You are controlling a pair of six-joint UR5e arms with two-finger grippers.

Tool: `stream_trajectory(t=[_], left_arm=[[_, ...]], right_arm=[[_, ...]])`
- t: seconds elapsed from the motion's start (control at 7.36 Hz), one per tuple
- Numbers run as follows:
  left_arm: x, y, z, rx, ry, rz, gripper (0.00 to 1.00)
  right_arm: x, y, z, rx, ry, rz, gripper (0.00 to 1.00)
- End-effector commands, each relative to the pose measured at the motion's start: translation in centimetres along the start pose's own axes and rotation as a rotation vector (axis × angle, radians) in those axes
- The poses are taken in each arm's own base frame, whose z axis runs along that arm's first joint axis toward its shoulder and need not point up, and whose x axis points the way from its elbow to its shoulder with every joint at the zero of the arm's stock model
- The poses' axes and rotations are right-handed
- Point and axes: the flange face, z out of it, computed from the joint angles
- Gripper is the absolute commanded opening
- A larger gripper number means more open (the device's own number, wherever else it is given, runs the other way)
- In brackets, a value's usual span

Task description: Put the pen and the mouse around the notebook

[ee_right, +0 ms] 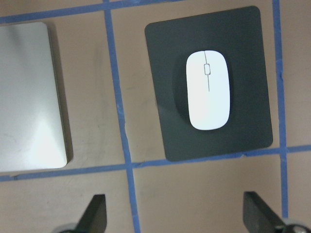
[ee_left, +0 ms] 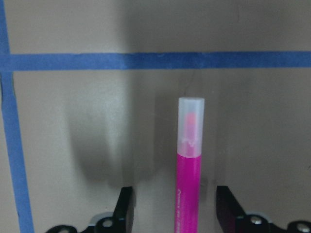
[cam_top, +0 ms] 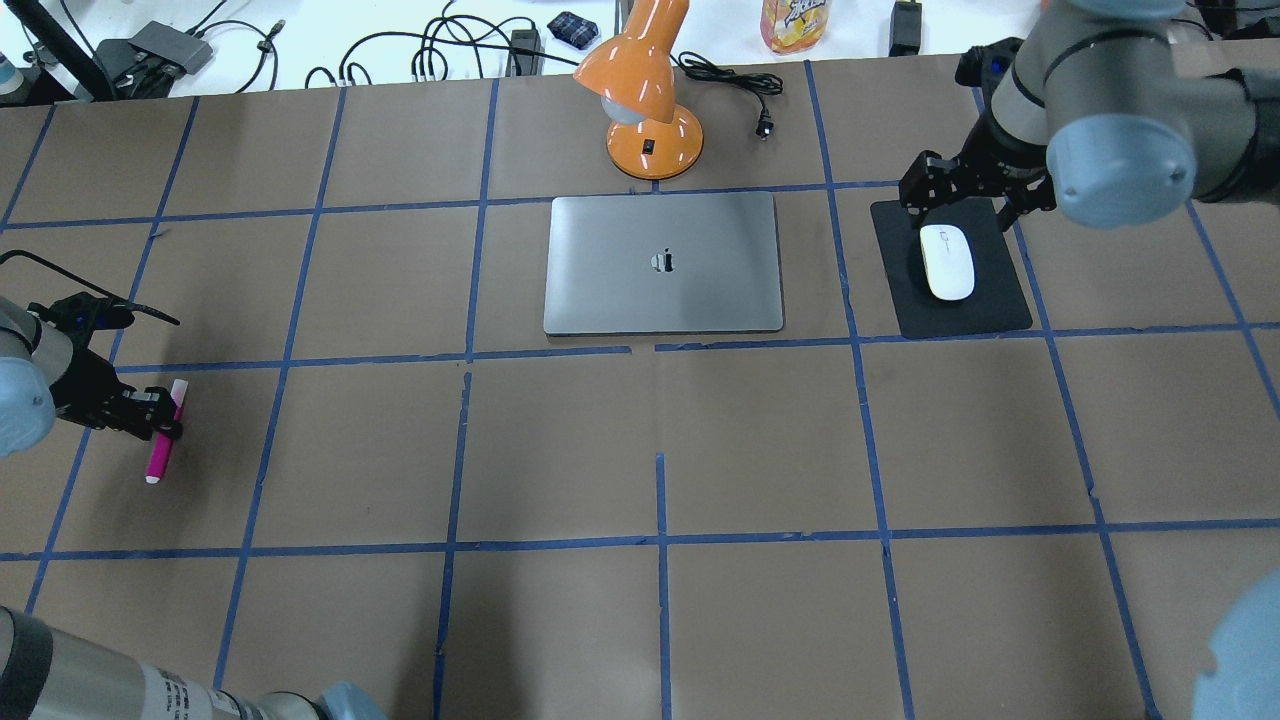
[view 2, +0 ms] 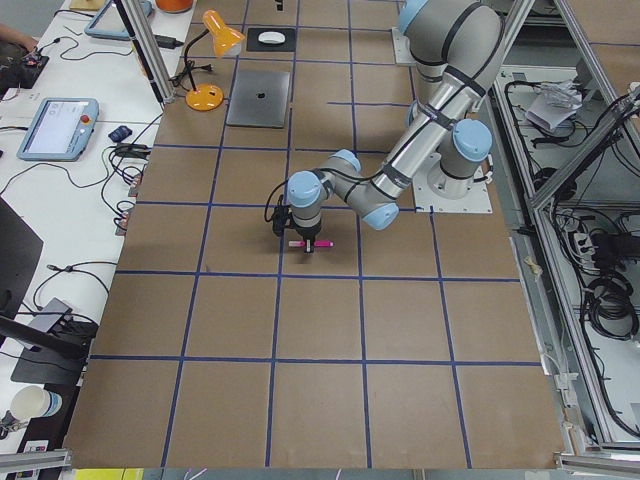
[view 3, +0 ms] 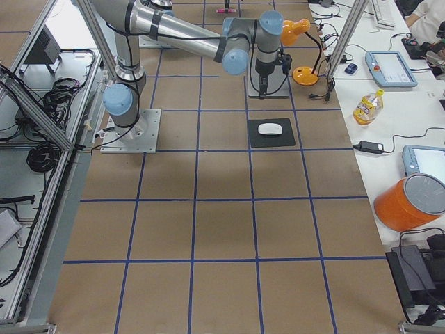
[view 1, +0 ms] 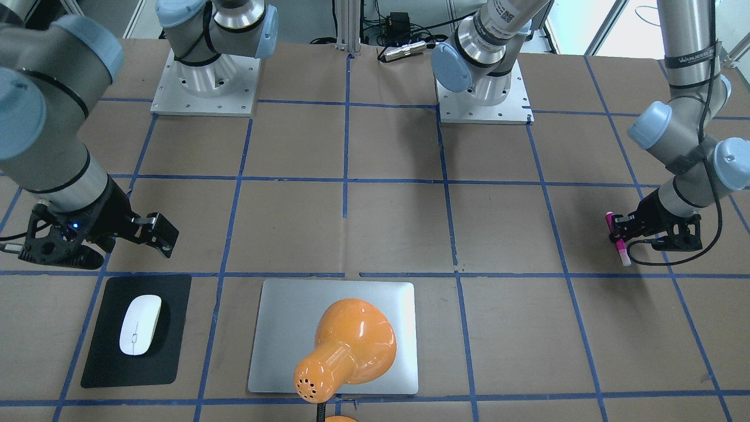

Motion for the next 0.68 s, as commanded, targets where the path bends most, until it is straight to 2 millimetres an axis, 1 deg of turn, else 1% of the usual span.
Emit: stream_trajectory(t=[0.0,0.14,0.27,0.41,0.54], left_arm=[[-0.1,-0.3,-0.4,0.014,0.002,0.007,0.00],[-0.1,-0.4,-1.0,0.027,-0.008,0.004,0.00],[-0.3,-1.0,-2.7,0.058,-0.030,-0.008,0.00],[0.7,-2.4,-3.9,0.072,-0.050,-0.031,0.00],[3.8,-4.1,-5.6,0.102,-0.062,-0.060,0.00]], right_arm=[[-3.1,4.3,-9.4,-0.060,0.008,0.051,1.00],[-3.5,6.2,-11.9,-0.075,0.039,0.066,1.00],[-4.0,7.9,-13.4,-0.050,0.047,0.058,1.00],[-4.2,8.6,-14.1,-0.035,0.036,0.044,1.00],[-4.2,8.5,-13.6,-0.032,0.031,0.049,1.00]])
